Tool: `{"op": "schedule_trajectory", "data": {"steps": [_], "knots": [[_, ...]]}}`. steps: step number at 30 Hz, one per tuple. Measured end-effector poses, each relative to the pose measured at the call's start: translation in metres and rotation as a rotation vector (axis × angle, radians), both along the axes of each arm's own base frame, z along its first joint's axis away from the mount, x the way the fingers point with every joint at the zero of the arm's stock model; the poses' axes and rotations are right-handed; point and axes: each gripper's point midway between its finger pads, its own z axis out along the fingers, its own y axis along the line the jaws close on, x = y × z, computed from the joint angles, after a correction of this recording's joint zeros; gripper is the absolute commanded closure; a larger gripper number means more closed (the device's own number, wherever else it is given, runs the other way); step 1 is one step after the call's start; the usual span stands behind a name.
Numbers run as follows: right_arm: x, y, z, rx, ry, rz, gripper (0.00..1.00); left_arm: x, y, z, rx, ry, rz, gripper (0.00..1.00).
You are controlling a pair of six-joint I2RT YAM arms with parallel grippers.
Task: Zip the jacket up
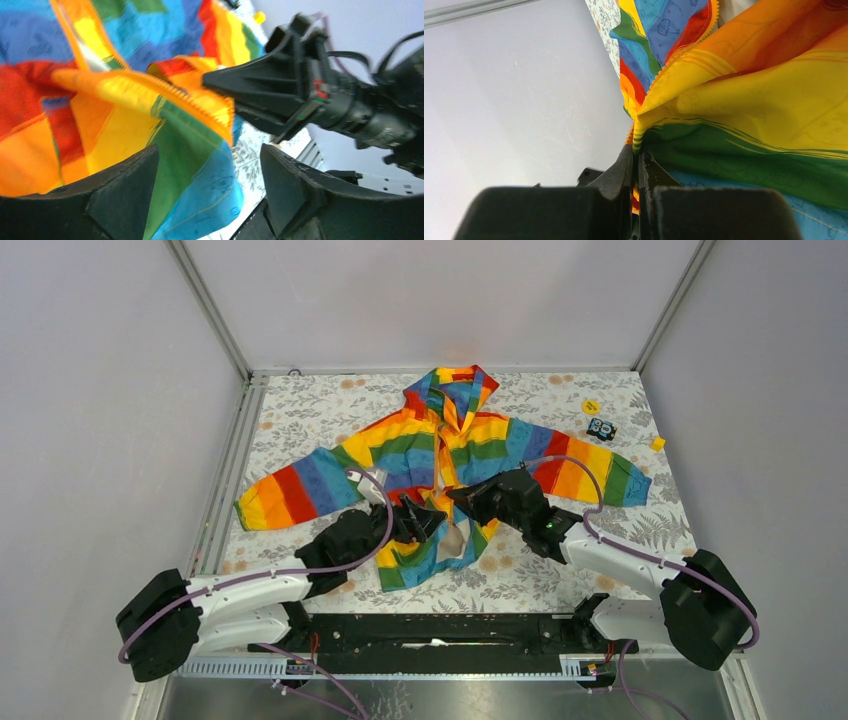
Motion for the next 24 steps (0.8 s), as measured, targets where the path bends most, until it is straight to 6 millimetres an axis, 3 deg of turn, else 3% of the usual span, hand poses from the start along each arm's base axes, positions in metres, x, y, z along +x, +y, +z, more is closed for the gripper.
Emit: {"op": "schedule_trajectory", "data": {"steps": [7,20,24], "knots": [[0.0,0.002,0.003,0.014,-0.006,0.007,1.0,-0.009,0.008,-0.031,0.084,0.259,0.053,0.13],[0.001,0.003,0.006,0.023,-0.015,0.008,1.0,-0.022,-0.007,-0.022,0.007,0.312,-0.035,0.55],[0.001,0.003,0.006,0.023,-0.014,0.008,1.0,-0.023,-0.011,-0.032,0.035,0.324,-0.051,0.66]]}}
